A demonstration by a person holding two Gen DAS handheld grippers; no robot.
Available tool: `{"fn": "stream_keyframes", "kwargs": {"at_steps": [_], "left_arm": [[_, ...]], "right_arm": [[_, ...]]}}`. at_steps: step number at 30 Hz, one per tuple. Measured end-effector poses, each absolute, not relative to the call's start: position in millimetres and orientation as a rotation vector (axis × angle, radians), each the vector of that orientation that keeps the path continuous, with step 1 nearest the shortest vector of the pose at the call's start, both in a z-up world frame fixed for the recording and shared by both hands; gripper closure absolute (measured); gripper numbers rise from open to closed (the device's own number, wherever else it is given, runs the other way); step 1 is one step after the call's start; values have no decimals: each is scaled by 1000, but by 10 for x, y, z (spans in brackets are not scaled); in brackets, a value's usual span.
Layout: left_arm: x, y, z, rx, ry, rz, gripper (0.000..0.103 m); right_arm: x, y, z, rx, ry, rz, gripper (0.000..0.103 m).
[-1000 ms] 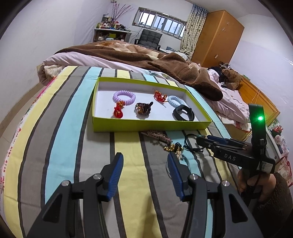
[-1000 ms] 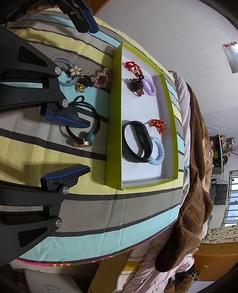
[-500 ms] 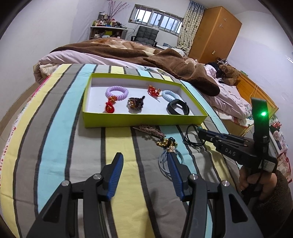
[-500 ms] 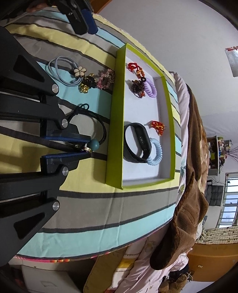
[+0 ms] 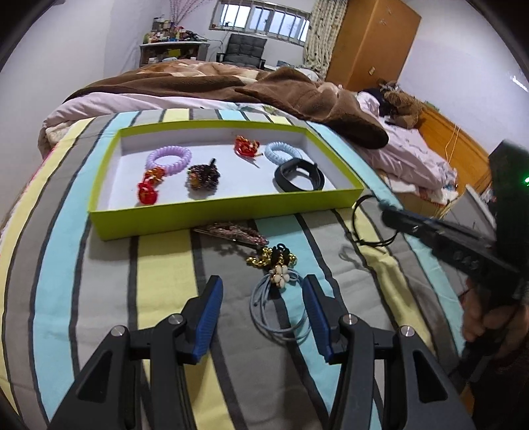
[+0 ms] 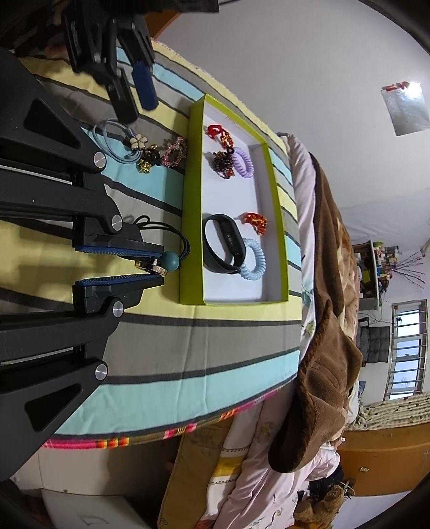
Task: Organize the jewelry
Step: 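Grasp the white-flower grey hair tie with left gripper while right grasps teal-bead black hair tie, then carry both hair ties over the green box with both grippers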
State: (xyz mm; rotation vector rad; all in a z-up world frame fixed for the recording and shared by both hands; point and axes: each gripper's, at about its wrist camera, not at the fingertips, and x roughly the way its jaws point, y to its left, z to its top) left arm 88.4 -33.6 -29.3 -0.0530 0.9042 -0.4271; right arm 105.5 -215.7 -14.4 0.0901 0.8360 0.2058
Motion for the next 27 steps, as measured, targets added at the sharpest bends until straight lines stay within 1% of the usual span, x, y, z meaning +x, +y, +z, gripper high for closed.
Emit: {"fn": "stream_keyframes", "kwargs": {"at_steps": [16,22,27], "left_arm": [[965,-562,-364,64,907,-396,52],[942,-629,-370,131,890,-373,70],[930,-603,-360,132,888,-380,79]], "right_arm": [[932,-2285,-90,128,811,224,92],[918,-2293,-110,140,813,229,92],[916,-2295,-109,141,812,229,92]]}}
